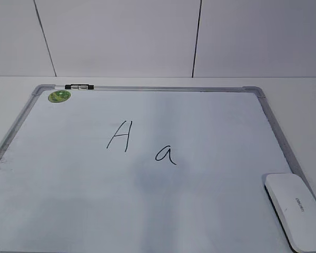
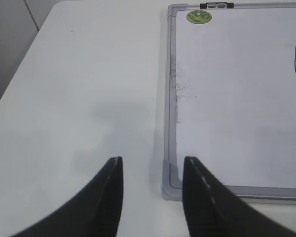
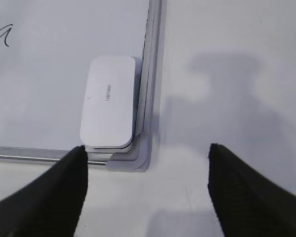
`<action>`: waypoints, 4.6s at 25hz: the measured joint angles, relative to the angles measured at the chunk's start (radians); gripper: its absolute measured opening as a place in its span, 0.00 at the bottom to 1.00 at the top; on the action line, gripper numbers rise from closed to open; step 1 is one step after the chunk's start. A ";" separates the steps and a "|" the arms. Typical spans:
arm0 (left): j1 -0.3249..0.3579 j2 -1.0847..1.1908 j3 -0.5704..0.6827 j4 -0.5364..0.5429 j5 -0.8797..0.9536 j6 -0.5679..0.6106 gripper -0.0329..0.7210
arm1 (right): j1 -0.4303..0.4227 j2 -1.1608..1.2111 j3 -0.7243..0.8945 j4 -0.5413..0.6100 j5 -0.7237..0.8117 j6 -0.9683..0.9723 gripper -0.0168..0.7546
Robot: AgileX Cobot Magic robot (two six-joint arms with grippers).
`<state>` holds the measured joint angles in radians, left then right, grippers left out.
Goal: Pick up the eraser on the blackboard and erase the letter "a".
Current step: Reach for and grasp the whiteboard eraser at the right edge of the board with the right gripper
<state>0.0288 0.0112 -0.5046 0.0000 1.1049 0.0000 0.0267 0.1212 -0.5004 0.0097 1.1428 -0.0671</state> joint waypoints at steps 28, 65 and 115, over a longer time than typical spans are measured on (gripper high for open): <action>-0.025 0.000 0.000 0.000 0.000 0.000 0.45 | 0.017 0.724 -0.306 0.099 -0.111 0.111 0.89; -0.025 0.000 0.000 0.000 0.000 0.000 0.45 | 0.017 1.313 -0.324 0.295 -0.082 -0.123 0.89; -0.025 0.000 0.000 -0.006 0.000 0.000 0.45 | 0.214 1.493 -0.387 0.019 -0.207 0.189 0.81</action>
<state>0.0035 0.0112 -0.5046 -0.0056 1.1049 0.0000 0.2411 1.6146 -0.8875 0.0283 0.9359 0.1218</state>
